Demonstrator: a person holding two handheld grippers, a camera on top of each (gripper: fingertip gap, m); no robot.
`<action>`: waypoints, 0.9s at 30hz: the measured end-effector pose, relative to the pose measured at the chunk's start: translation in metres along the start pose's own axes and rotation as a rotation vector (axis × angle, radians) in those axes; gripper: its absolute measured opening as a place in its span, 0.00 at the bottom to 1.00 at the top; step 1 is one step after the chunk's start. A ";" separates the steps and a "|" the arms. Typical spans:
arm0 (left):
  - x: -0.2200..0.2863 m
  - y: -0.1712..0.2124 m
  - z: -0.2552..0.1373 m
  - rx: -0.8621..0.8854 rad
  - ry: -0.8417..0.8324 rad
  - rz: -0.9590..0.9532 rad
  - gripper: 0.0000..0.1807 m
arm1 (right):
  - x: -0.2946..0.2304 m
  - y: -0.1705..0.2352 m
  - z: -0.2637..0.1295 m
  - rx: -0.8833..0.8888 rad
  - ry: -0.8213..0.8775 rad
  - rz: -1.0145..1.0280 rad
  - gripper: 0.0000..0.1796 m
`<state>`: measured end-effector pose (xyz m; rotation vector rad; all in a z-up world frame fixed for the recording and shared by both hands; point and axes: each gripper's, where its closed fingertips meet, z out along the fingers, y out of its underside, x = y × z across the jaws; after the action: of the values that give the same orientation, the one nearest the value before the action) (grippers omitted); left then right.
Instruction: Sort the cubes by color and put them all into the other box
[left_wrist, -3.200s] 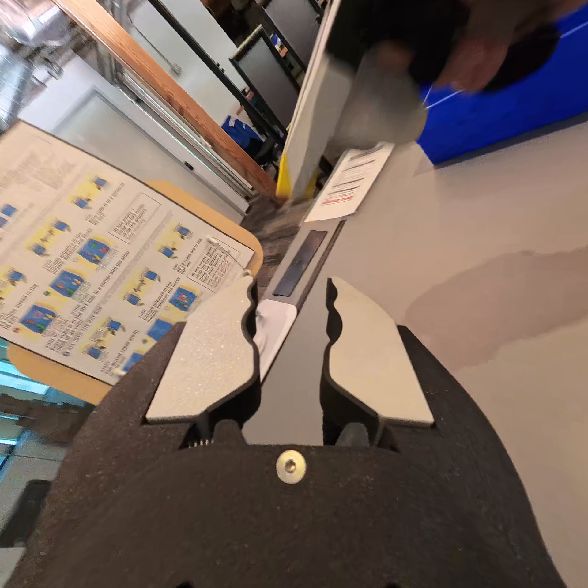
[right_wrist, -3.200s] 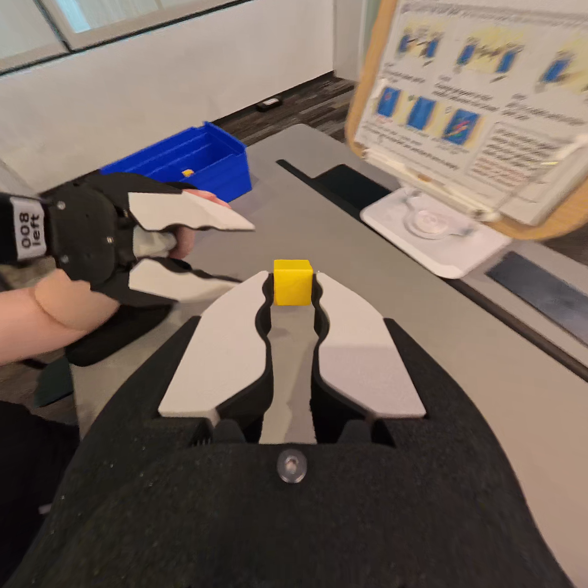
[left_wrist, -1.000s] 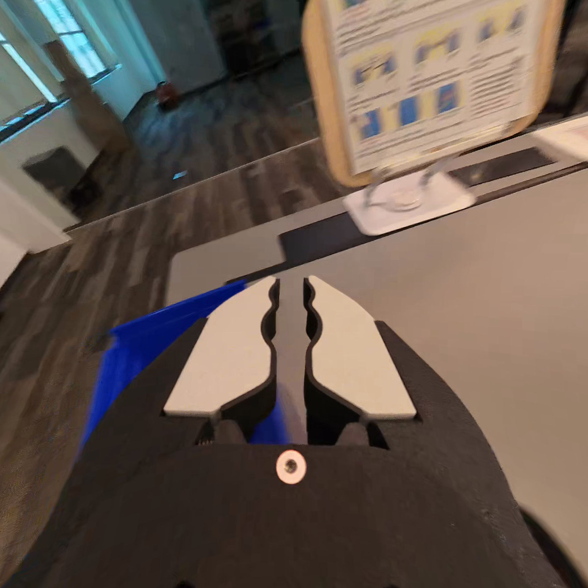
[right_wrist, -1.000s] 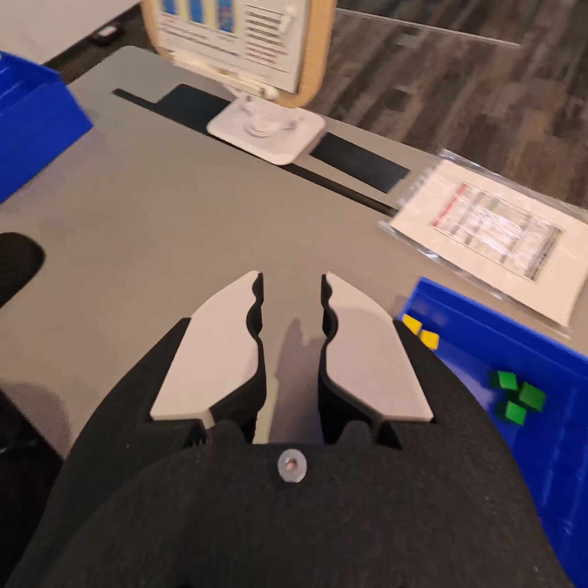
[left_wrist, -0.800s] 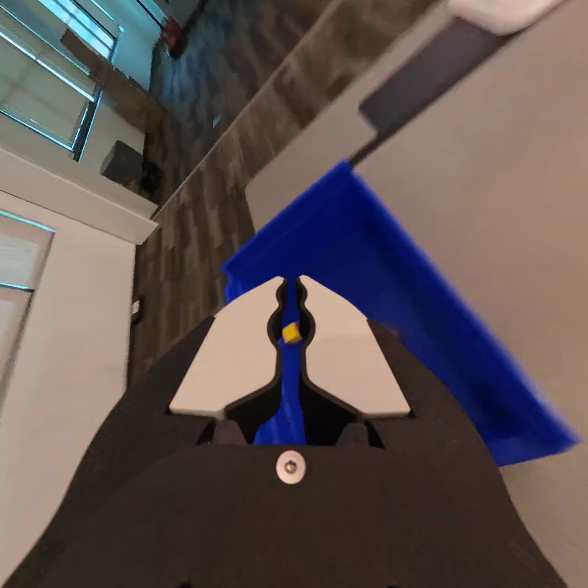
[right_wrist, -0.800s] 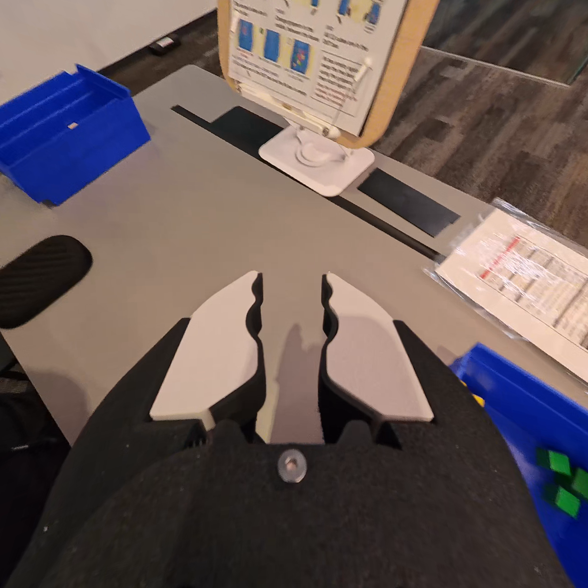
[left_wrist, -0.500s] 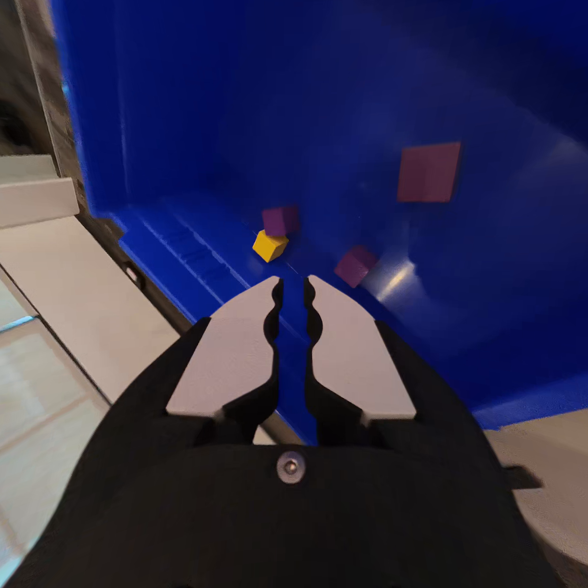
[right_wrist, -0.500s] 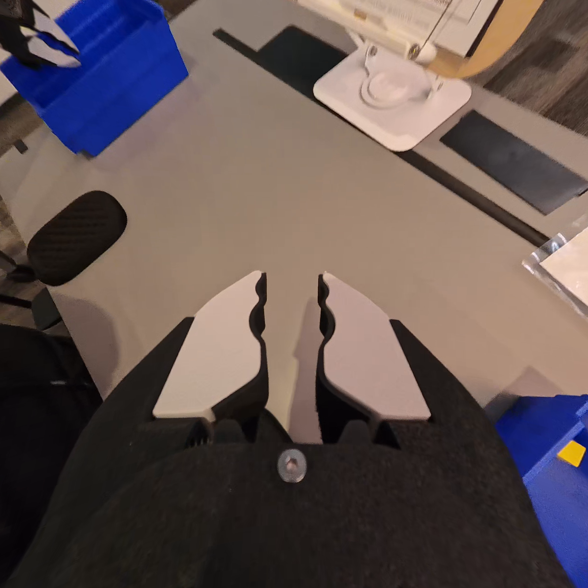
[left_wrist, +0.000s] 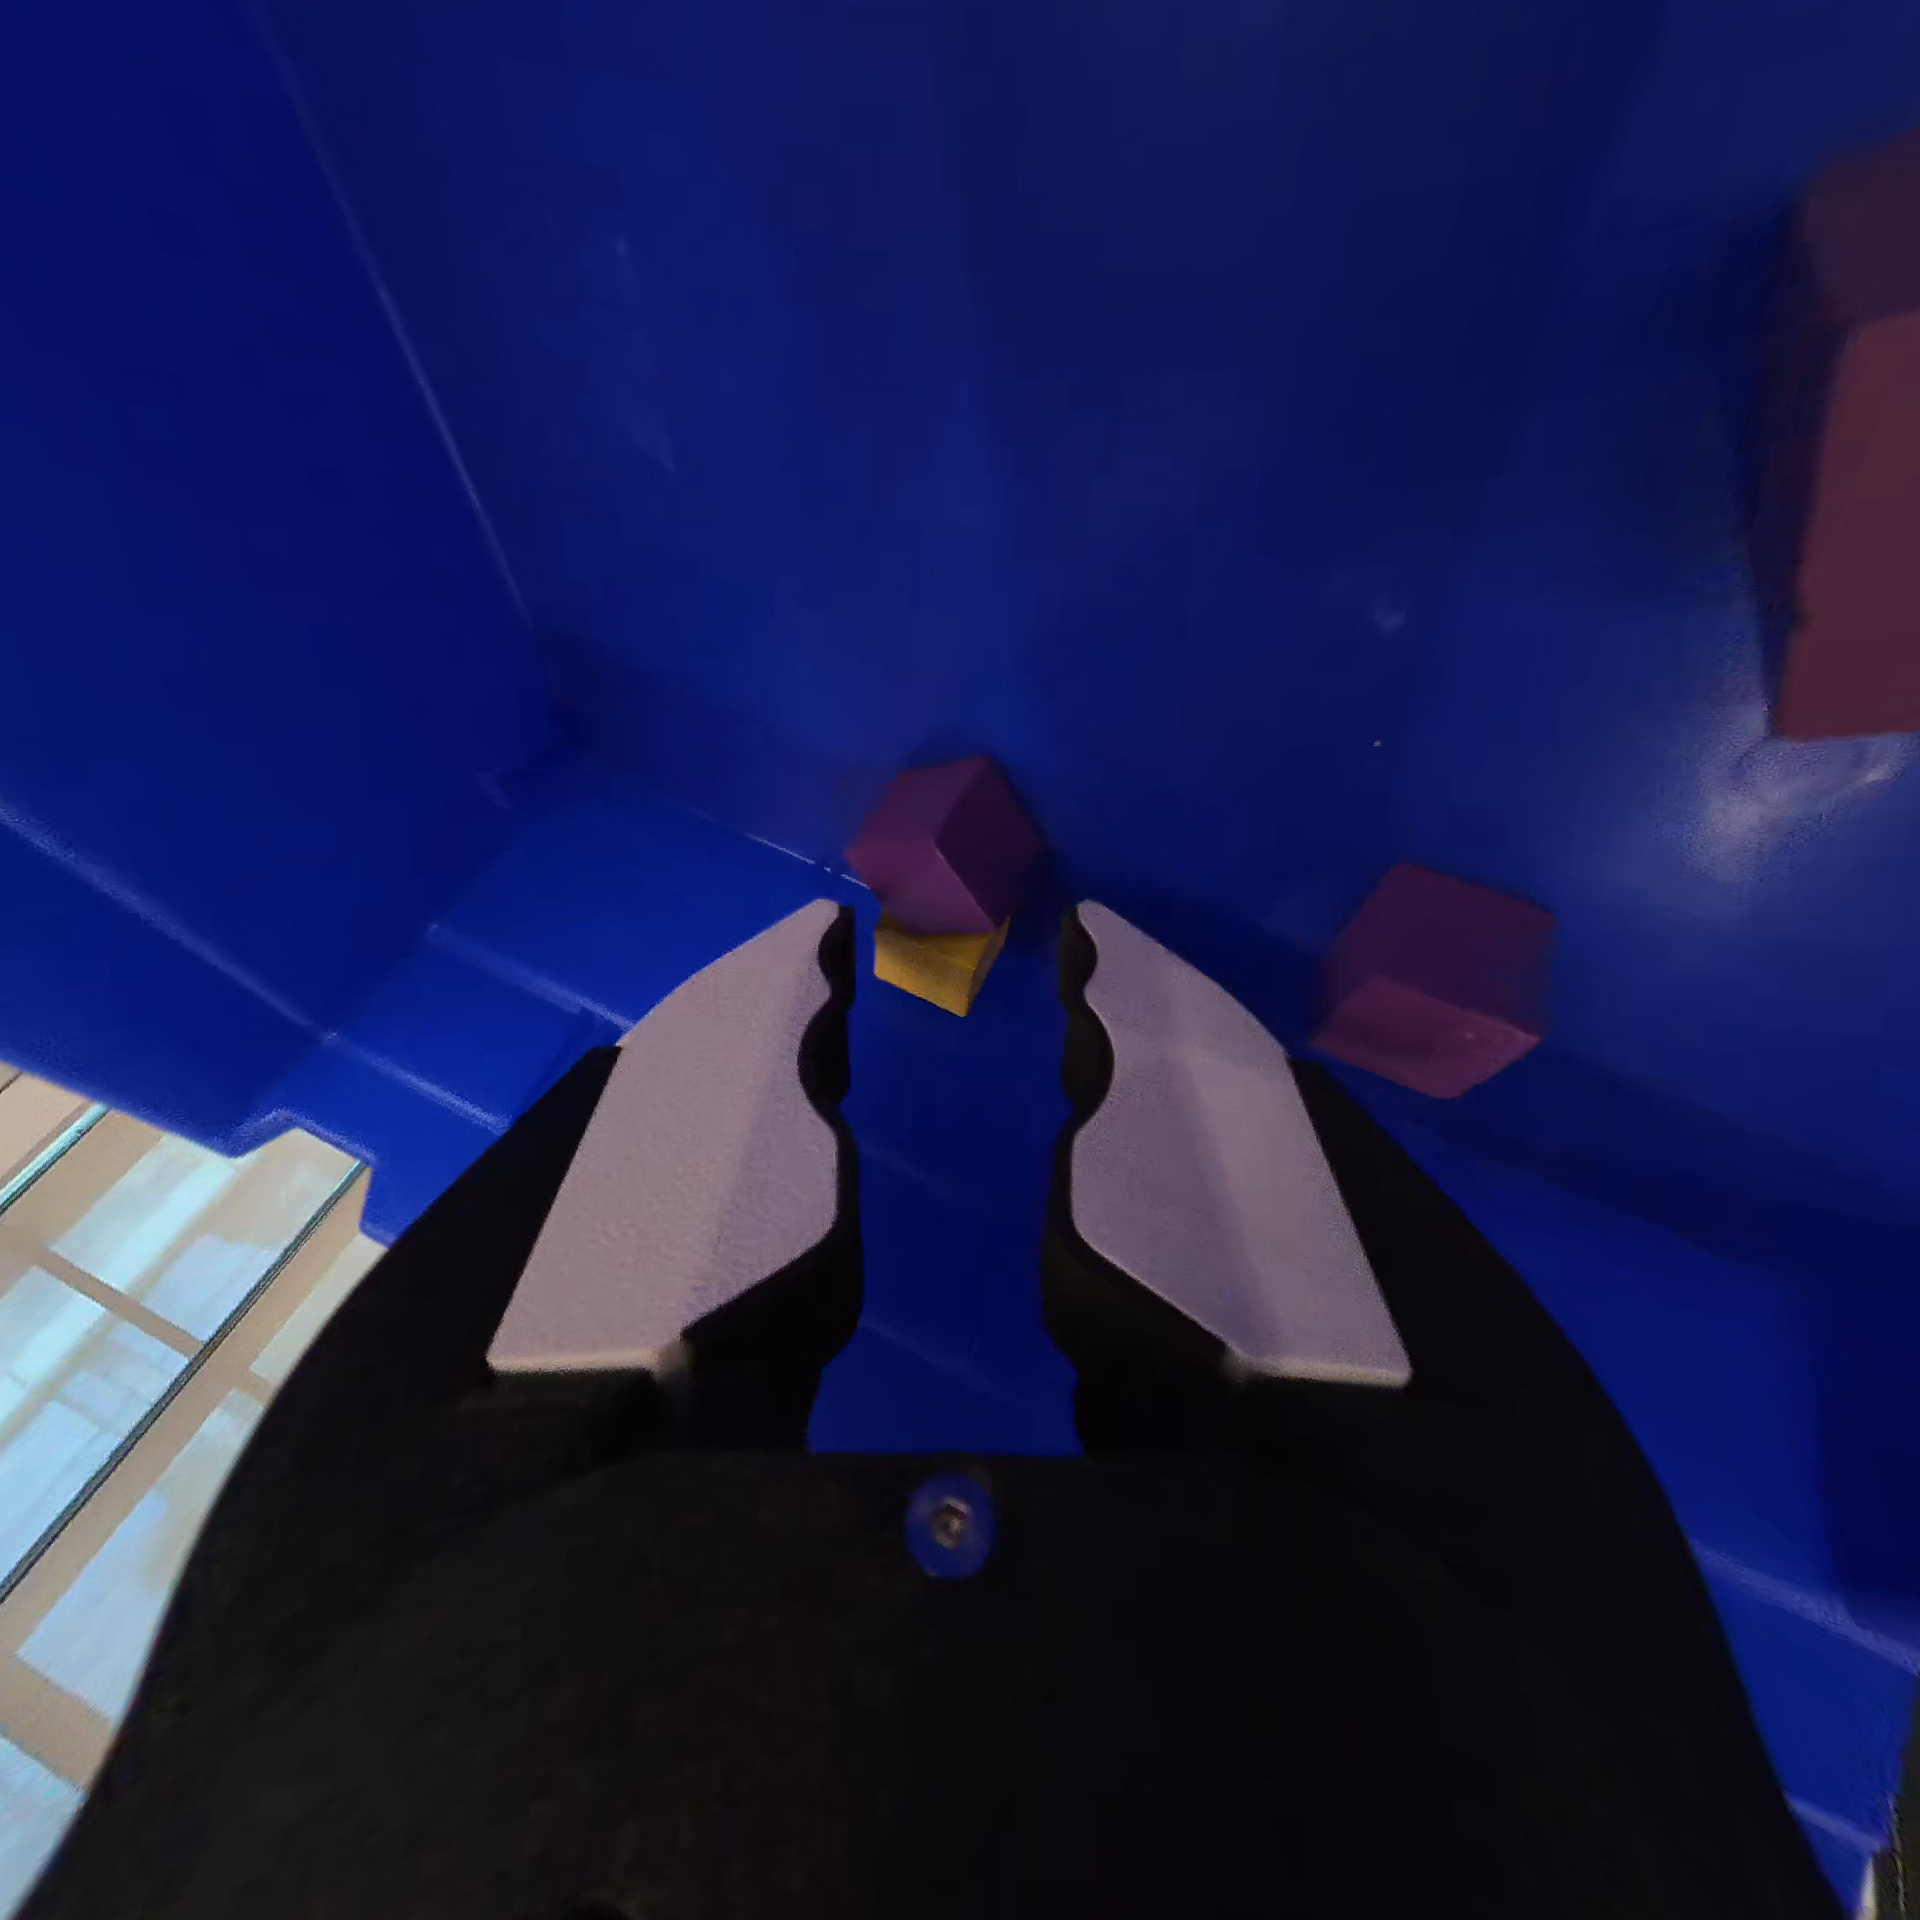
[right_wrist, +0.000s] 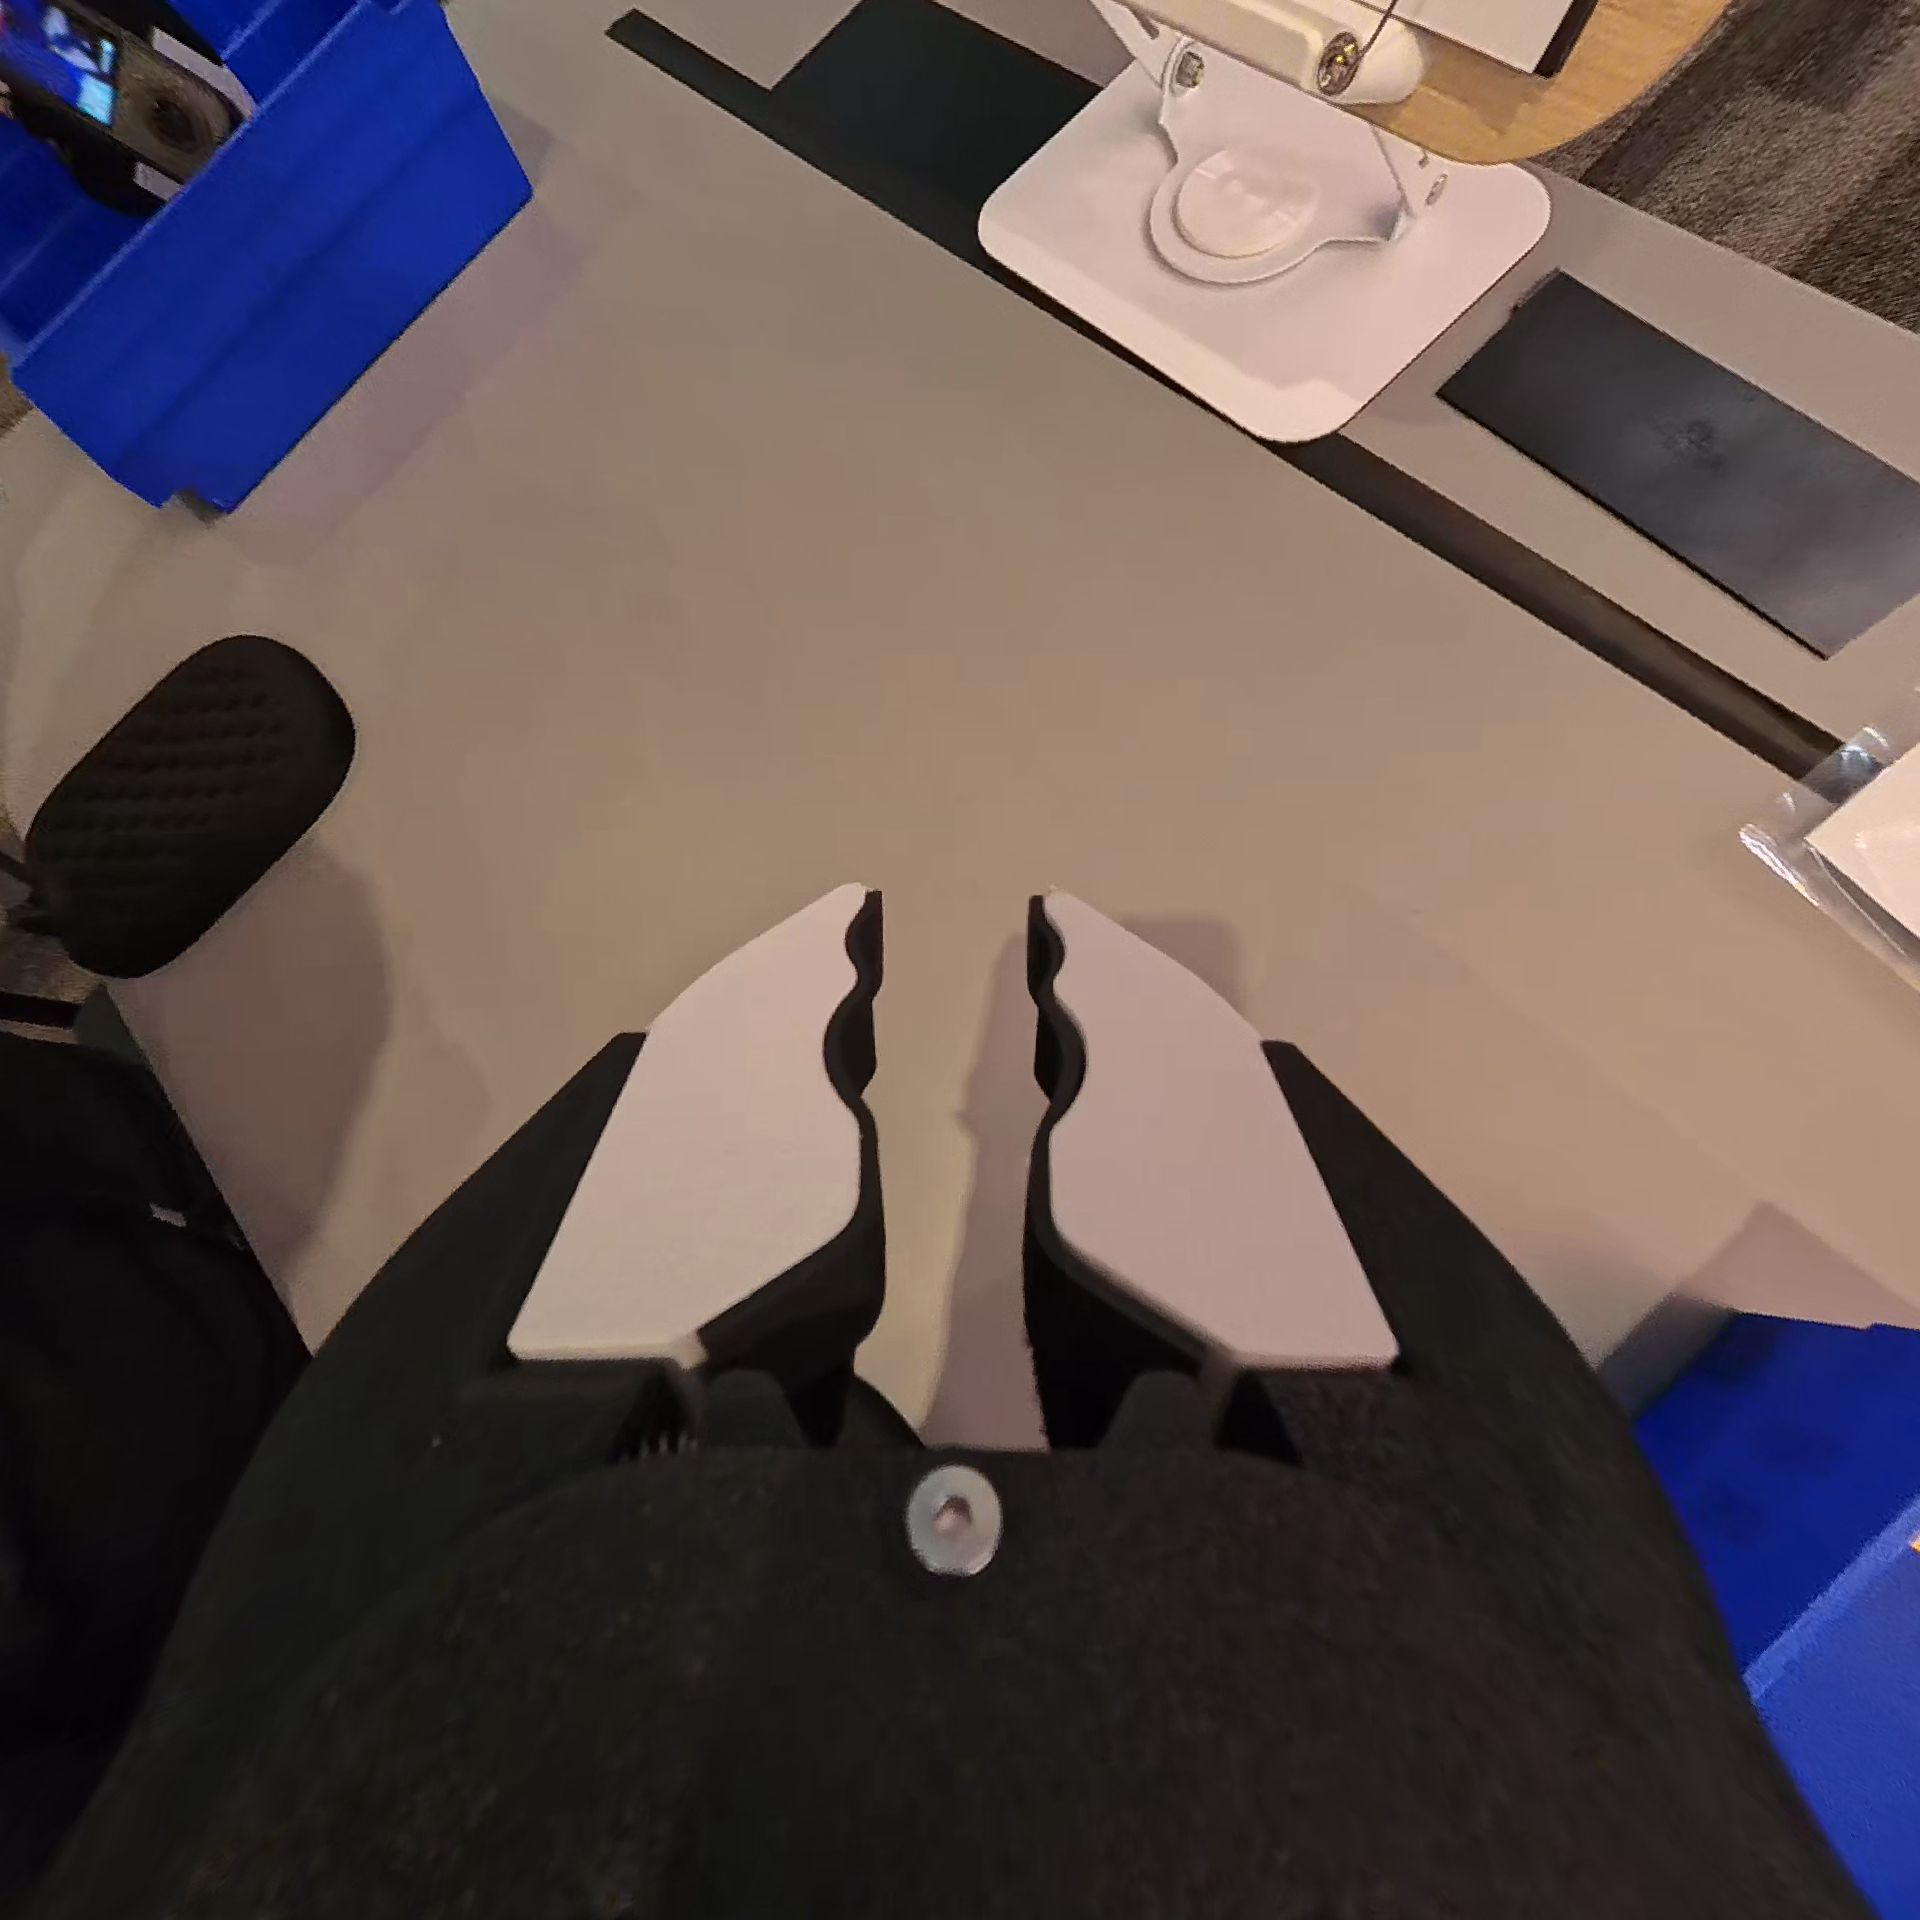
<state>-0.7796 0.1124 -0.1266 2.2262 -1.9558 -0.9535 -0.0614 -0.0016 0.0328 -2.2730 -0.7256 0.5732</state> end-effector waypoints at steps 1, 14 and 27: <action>0.000 0.003 0.002 -0.021 0.015 0.014 0.21 | 0.000 0.000 0.001 -0.005 -0.001 0.001 0.14; -0.001 0.013 0.013 -0.185 0.097 0.118 0.14 | 0.001 0.011 0.019 -0.103 0.006 -0.027 0.14; -0.055 0.016 -0.078 0.132 -0.247 -0.272 0.12 | -0.007 0.008 0.017 -0.093 -0.018 -0.061 0.14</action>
<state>-0.7596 0.1306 -0.0338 2.6128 -1.8883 -1.2165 -0.0741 -0.0030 0.0168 -2.3250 -0.8433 0.5426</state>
